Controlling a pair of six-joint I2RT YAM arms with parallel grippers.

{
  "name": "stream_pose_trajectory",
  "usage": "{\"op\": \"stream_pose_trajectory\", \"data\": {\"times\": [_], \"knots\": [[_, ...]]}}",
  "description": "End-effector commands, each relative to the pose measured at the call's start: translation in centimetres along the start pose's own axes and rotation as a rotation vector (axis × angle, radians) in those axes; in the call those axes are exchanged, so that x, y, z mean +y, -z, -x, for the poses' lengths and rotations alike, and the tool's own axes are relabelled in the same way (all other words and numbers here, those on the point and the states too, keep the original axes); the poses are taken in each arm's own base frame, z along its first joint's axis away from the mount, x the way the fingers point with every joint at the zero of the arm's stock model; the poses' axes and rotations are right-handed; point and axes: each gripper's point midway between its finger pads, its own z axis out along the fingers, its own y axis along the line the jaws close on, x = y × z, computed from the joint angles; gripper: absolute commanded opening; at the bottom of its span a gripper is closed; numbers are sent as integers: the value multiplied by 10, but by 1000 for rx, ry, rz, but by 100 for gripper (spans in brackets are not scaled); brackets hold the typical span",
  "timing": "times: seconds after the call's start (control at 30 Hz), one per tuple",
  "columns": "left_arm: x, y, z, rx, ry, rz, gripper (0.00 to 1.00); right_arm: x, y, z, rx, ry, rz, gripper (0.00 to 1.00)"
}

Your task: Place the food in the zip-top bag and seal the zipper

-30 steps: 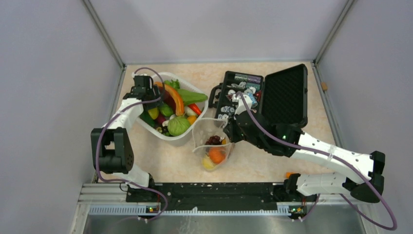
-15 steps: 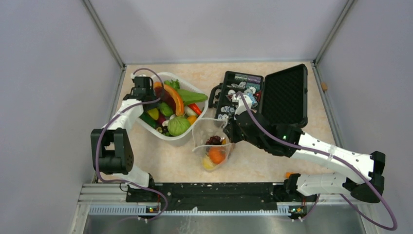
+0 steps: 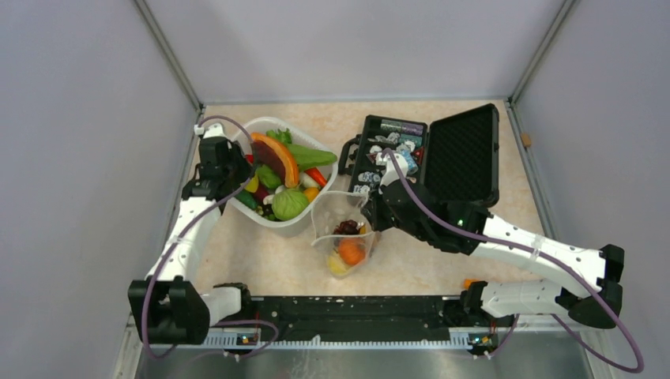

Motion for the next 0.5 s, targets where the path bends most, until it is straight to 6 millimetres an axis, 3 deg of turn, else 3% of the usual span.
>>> {"op": "stream_pose_trajectory", "data": {"times": [0.0,0.27,0.47], "knots": [[-15,24,16,-84,18,-101,8,13,-1,20,-62,-24,42,0],[-32,52,23,-106,39,-208,13,15,-2,20,-56,-25,47,0],[-51,60,26,-142,52,-328,13,14,-3,21,-63,-26,43,0]]}}
